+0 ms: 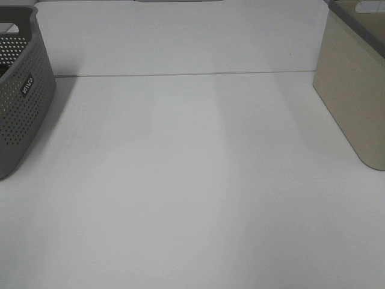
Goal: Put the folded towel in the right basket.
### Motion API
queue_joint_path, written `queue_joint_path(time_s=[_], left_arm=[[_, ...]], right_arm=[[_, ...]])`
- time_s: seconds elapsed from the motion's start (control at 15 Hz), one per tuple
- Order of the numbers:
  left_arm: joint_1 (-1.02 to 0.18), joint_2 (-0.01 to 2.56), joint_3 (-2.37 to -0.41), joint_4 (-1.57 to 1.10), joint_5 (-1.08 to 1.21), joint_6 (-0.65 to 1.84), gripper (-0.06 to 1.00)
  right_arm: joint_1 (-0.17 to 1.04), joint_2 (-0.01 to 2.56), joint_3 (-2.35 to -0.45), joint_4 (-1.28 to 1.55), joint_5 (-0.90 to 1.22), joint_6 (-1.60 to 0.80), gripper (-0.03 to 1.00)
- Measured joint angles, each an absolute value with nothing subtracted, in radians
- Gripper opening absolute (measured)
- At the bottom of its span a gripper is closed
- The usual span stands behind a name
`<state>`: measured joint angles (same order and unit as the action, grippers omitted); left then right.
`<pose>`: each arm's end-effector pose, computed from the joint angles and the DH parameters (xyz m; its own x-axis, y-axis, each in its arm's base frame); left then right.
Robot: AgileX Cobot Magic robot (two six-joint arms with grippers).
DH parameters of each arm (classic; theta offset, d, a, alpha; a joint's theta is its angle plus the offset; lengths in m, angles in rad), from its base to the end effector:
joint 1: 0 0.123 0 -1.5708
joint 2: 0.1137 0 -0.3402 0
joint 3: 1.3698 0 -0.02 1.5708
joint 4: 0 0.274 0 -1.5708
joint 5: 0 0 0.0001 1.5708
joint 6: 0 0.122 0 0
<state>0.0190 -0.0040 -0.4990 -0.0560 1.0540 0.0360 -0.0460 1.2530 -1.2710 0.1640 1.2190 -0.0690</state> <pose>-0.0126 -0.0062 0.2749 -0.4464 -0.0002 -0.8949 0.0283 0.9995 -0.0143 0.2556 0.0070 0.3968 -0.8941 0.0292 -0.4469 -0.0335 0.9907 0.1319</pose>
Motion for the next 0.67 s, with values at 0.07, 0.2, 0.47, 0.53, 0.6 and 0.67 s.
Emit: queue_joint_path(time_s=[0.07, 0.2, 0.47, 0.53, 0.6, 0.67], left_arm=[[0.019, -0.004, -0.499, -0.056, 1.054, 0.036, 0.97], [0.019, -0.004, -0.499, -0.056, 1.054, 0.036, 0.97], [0.019, -0.004, -0.499, -0.056, 1.054, 0.036, 0.97], [0.019, -0.004, -0.499, -0.056, 1.054, 0.036, 0.97], [0.019, -0.004, -0.499, -0.056, 1.054, 0.036, 0.97], [0.019, -0.004, -0.499, -0.056, 1.054, 0.036, 0.97]], right_arm=[[-0.046, 1.203, -1.192, 0.157, 1.219, -0.058, 0.68], [-0.046, 1.090, -1.017, 0.125, 1.218, -0.032, 0.68], [-0.046, 0.872, -0.780, 0.085, 1.209, -0.016, 0.68], [-0.046, 0.803, -0.730, 0.081, 1.193, -0.016, 0.68], [-0.046, 0.727, -0.688, 0.079, 1.172, -0.015, 0.68], [-0.046, 0.633, -0.648, 0.071, 1.147, -0.015, 0.68]])
